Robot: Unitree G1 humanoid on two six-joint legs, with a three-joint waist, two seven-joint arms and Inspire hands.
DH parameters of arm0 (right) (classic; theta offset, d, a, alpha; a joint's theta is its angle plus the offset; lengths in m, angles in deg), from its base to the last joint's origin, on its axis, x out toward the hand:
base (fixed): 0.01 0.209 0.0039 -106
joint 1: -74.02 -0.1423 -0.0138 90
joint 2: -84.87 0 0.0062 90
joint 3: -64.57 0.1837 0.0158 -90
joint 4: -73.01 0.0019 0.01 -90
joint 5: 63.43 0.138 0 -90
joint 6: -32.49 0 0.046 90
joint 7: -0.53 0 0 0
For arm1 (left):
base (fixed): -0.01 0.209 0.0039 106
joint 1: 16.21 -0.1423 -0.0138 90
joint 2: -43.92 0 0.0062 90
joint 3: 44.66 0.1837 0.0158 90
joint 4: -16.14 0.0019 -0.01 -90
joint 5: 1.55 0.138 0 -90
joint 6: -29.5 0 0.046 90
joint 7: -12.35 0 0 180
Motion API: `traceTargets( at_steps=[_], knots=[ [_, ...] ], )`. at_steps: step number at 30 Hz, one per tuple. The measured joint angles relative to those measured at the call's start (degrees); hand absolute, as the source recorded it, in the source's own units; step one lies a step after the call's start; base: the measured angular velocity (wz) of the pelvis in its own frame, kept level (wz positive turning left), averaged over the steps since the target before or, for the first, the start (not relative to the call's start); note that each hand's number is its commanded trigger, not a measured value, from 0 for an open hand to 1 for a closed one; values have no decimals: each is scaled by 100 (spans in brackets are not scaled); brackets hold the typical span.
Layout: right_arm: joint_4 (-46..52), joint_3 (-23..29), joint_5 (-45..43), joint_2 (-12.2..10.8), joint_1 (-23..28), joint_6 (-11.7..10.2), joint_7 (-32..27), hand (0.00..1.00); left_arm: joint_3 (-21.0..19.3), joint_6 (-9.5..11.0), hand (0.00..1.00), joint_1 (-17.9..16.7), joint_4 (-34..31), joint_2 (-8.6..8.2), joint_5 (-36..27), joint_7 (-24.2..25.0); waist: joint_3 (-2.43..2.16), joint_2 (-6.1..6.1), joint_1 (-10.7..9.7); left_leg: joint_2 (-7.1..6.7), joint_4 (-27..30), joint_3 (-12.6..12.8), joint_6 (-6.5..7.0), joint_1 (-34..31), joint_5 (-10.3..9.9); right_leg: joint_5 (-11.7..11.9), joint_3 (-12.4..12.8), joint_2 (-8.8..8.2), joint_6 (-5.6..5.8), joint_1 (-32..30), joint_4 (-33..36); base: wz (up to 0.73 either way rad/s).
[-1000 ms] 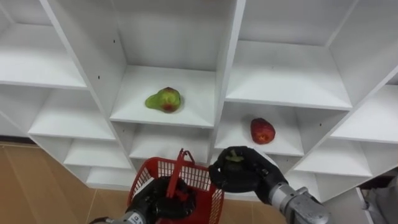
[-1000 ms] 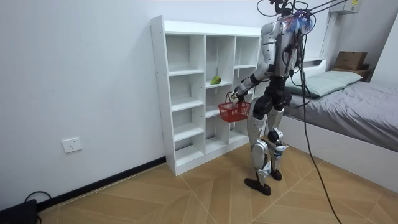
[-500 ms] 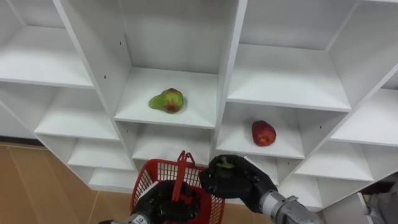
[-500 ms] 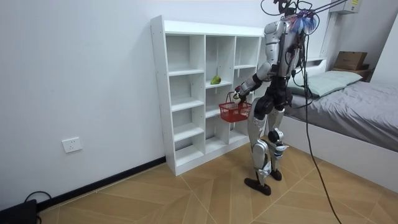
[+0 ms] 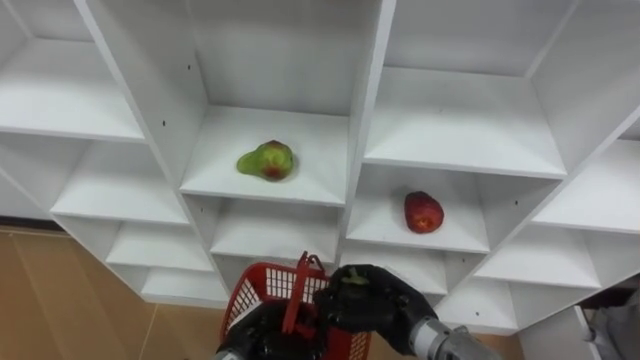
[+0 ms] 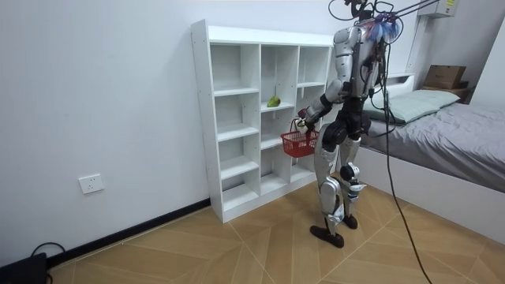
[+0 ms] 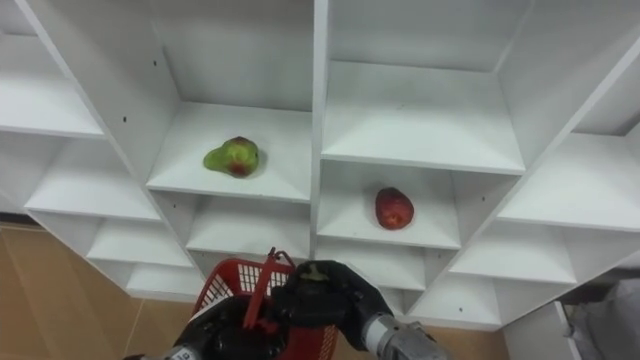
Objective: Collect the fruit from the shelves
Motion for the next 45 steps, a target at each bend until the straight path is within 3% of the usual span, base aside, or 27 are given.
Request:
traceTargets(
  at_steps=[4,5,7,20,32,45],
  knots=[
    [-280,-3,16,1,-119,14,-18,100,76,-15,100,0,-1,6,0,9,-7,-11,-7,-1,2,-9,0,5,0,-1,-10,1,0,30,-17,0],
    [-345,-3,16,6,-121,29,-21,87,99,-23,100,0,-1,10,0,11,-16,-24,-3,-1,2,-11,0,9,0,-2,-11,1,0,36,-19,0],
    [-458,-5,16,-1,-155,35,-22,0,101,-36,100,0,-1,13,0,13,-23,-35,-2,-2,3,-12,0,16,0,-2,-11,1,0,46,-24,0],
    [-498,-203,31,9,-355,43,-77,0,221,-76,100,0,-3,166,-1,11,-33,-85,-7,-12,4,-37,-1,40,1,-4,-24,7,2,93,-114,0],
    [-497,-221,173,10,-386,42,-81,0,292,-108,100,-2,-2,191,-1,-28,5,-88,-5,-20,-7,-68,0,24,0,-8,-19,4,7,94,-120,1],
    [-497,-223,170,15,-392,42,-77,0,270,-112,100,1,-2,194,-1,-5,6,-90,-1,-21,-5,-77,-1,40,0,-7,-16,4,7,97,-106,0]
  ],
)
